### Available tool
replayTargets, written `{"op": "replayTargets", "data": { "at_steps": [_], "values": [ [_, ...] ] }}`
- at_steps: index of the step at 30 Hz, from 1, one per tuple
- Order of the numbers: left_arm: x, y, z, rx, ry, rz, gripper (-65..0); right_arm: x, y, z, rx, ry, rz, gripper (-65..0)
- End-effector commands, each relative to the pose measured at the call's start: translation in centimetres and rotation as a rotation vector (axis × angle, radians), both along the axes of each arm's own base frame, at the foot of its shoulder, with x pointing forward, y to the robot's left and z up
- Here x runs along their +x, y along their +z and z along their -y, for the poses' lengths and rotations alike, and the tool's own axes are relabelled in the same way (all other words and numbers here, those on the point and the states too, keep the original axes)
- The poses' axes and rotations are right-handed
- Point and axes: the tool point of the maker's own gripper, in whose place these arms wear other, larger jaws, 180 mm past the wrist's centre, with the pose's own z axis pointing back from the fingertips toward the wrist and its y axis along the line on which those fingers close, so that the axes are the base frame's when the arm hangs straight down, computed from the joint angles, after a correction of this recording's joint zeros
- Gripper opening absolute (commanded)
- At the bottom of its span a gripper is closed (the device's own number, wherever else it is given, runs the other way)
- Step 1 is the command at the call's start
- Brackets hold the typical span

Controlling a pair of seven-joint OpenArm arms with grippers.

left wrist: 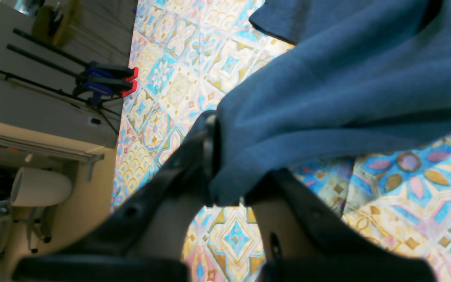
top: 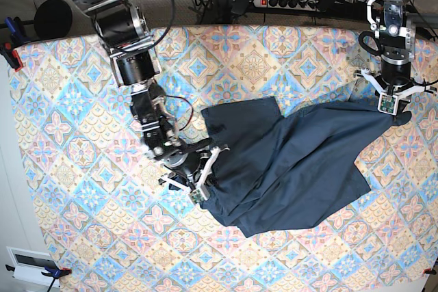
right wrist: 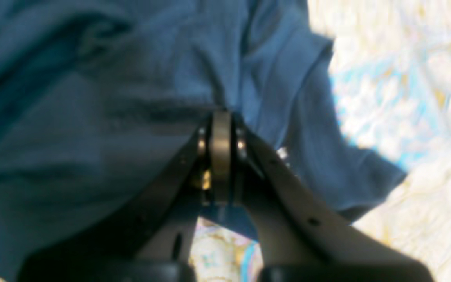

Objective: Layout the t-shirt on the table in an organized manner, then fold the t-shirt properly
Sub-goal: 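Release the t-shirt and raise both grippers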

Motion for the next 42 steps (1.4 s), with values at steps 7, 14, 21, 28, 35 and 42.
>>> {"op": "replayTargets", "data": {
  "at_steps": [7,14,21,28,35,42],
  "values": [
    [0.5,1.4,-0.2,0.027,-0.01,0.044,-65.0,-0.3,5.1,2.1,0.054,-0.024,0.105,-64.2],
    [0.7,1.6,0.0,0.014,-0.004,0.06,-65.0,-4.6,7.6,6.5,-0.004,-0.034,0.17,-64.2],
    [0.7,1.4,0.3,-0.008,0.009,0.067,-65.0,-11.0,8.8,12.6,0.067,-0.123,0.146,-64.2],
    [0.6,1.2,0.2,-0.008,0.01,0.06,-65.0,-17.4,6.7,17.7,0.181,-0.24,0.002,-64.2],
    [-2.3,-1.3,0.1,0.006,0.009,-0.049,-65.0,-21.2,5.8,18.4,0.27,-0.239,-0.105,-64.3],
    [-5.1,-4.0,-2.9,0.04,0.077,-0.159,-65.0,-19.7,6.1,15.8,0.292,-0.16,-0.103,-59.8]
  ]
}}
